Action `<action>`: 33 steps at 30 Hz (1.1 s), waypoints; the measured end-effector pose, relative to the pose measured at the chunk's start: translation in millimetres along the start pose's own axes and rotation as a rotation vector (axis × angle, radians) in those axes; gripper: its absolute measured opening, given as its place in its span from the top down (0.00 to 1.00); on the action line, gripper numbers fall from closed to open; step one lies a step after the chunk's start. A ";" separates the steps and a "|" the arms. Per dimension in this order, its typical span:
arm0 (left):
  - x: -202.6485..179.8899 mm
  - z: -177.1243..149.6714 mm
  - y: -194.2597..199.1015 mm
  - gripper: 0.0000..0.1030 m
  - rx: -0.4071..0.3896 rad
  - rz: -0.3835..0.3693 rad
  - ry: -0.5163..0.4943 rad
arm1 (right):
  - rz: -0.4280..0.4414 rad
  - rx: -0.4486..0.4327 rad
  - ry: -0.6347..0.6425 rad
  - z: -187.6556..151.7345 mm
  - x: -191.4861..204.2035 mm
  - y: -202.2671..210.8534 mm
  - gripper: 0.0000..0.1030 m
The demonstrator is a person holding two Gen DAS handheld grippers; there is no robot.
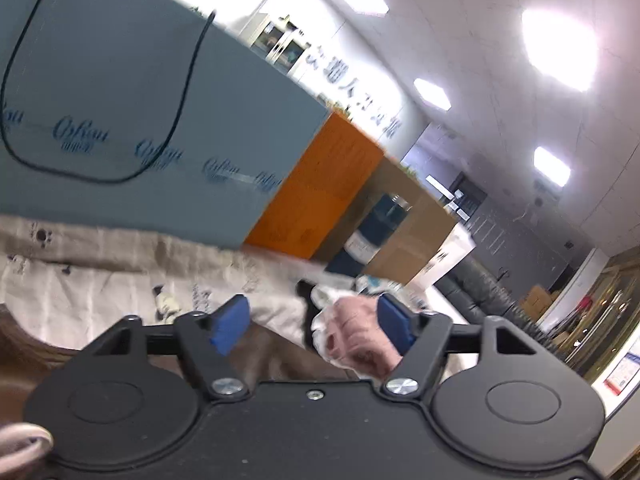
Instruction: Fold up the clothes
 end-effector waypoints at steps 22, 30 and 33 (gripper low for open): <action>163.0 -13.3 92.7 0.24 0.065 0.528 -0.722 | 0.085 0.234 0.092 34.4 -38.7 -86.3 0.23; 164.5 -20.3 56.7 0.24 0.196 0.398 -0.780 | 0.171 0.409 0.134 34.2 -36.2 -137.7 0.33; 164.2 -23.6 43.2 0.24 0.245 0.358 -0.795 | 0.179 0.477 0.158 24.8 -34.0 -154.3 0.42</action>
Point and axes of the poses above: each gripper's, at about its wrist camera, not at the fingertips, and y roughly against the way its jaws point, x to its left, z to its top, the point moved 8 cm from there along -y, roughly the way its jaws point, and after that the axes turned 3 degrees about z, right-handed, at the moved point
